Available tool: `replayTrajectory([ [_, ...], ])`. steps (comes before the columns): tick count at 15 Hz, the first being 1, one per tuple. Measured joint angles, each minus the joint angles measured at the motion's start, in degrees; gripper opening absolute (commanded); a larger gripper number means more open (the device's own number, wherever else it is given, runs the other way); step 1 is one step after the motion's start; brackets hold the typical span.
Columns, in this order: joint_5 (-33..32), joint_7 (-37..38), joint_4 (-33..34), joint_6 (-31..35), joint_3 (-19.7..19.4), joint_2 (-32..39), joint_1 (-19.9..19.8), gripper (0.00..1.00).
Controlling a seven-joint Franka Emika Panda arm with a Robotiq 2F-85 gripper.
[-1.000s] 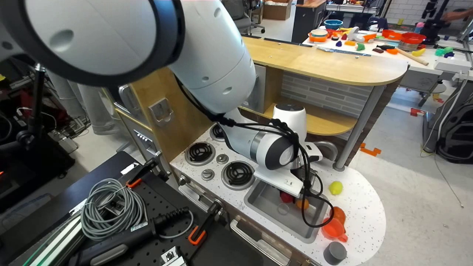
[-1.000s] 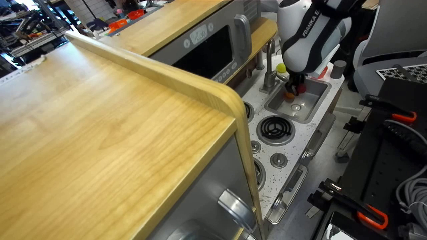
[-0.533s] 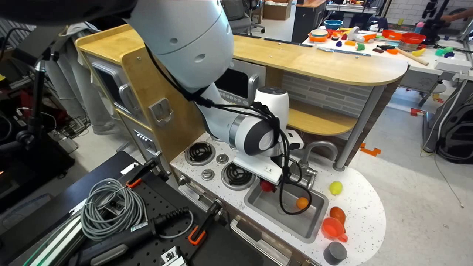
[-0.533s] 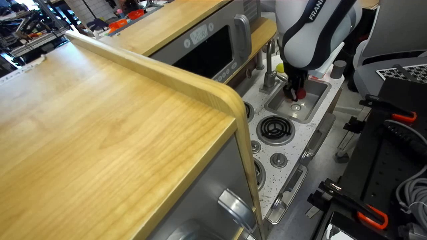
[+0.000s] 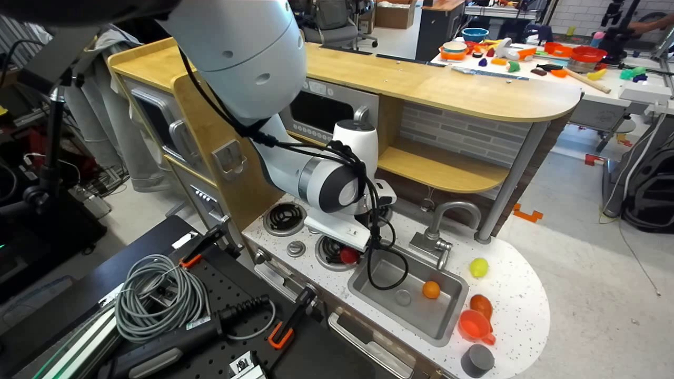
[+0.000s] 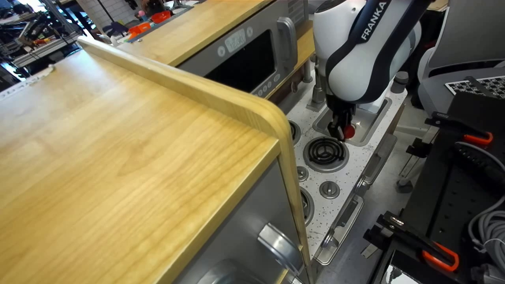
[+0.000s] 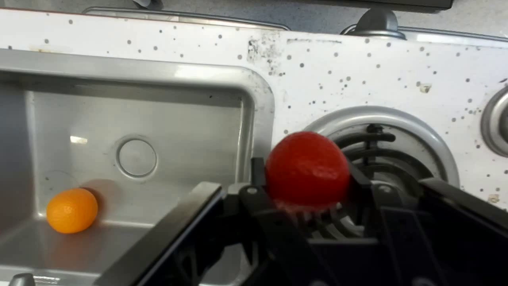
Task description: Pick up the tomato from the sink and put it on the stove
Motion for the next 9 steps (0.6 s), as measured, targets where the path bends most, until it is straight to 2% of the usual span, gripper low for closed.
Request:
replayTrajectory([
  [9, -5.9, -0.9, 0.4, -0.2, -2.9, 0.1, 6.0, 0.21],
])
